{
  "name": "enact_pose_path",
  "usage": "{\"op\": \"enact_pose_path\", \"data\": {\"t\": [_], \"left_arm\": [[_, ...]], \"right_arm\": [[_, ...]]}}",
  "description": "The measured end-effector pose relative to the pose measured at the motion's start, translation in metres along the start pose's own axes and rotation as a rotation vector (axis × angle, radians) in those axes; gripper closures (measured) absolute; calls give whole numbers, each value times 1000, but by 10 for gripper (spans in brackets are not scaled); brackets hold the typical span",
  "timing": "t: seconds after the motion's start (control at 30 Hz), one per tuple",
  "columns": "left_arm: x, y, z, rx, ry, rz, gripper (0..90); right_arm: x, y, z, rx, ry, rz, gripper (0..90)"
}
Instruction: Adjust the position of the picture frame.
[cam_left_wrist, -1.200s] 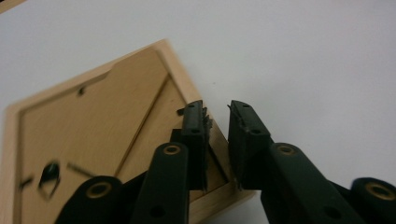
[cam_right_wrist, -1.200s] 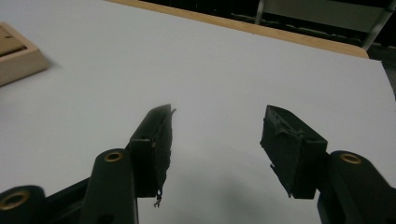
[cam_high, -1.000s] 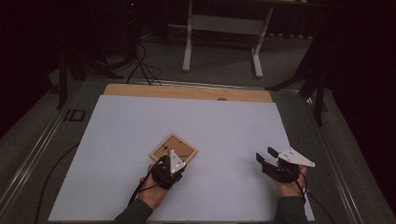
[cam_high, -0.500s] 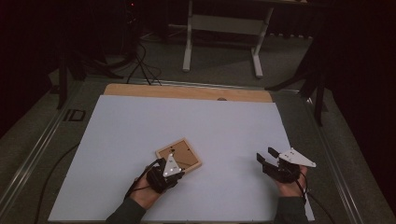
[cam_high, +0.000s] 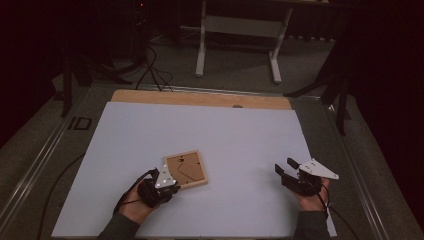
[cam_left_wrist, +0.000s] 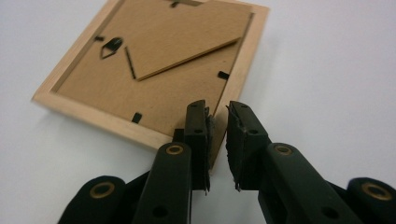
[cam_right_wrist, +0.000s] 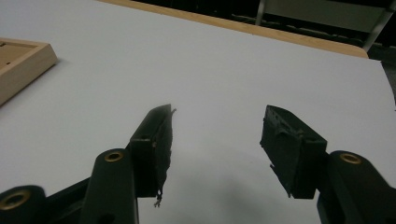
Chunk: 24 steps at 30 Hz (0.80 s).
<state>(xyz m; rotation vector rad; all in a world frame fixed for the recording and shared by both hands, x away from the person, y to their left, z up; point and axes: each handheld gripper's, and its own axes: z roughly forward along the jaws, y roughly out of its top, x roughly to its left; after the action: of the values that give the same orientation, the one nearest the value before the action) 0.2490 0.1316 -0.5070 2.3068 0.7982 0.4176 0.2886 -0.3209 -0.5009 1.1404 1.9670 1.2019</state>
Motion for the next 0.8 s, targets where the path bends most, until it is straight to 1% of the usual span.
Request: {"op": "enact_pose_path", "data": {"t": [0.13, 0.2, 0.23, 0.3, 0.4, 0.43, 0.47, 0.5, 0.53, 0.57, 0.63, 0.67, 0.7, 0.8], "left_arm": [[8, -4, -4, 9, 34, -16, 777], [13, -6, -6, 10, 41, -33, 773], [16, -7, -7, 15, 42, -33, 771], [20, -9, -9, 18, 59, -42, 767], [29, -13, -12, 12, 75, -78, 760], [33, -14, -14, 10, 85, -95, 762], [33, -14, -14, 10, 85, -95, 774], [39, -18, -16, 12, 118, -130, 774], [44, -20, -17, 10, 133, -155, 785], [48, -22, -18, 2, 145, -190, 784], [55, -27, -16, 13, 169, -240, 771], [59, -29, -15, 10, 169, -265, 771], [63, -31, -15, -2, 154, -296, 770], [65, -30, -14, -22, 160, -314, 752]], "right_arm": [[0, 0, 0, 1, 1, 0, 427], [0, 0, 0, 0, 1, 2, 427], [0, 0, 0, 0, 0, 1, 427], [0, 0, 0, -2, 0, 2, 427], [0, 0, 0, -1, 0, 0, 427], [0, 0, 0, -1, 1, 1, 427], [0, 0, 0, -1, 1, 1, 427], [0, 0, 0, -1, 1, 0, 427], [0, 0, 0, -1, 1, 1, 427], [0, 0, 0, -1, 1, 1, 427], [0, 0, 0, 0, 2, 0, 427], [0, 0, 0, 1, 2, -1, 427], [1, 0, 1, 3, 2, -1, 427], [1, 0, 1, 2, 3, -3, 427]]}}
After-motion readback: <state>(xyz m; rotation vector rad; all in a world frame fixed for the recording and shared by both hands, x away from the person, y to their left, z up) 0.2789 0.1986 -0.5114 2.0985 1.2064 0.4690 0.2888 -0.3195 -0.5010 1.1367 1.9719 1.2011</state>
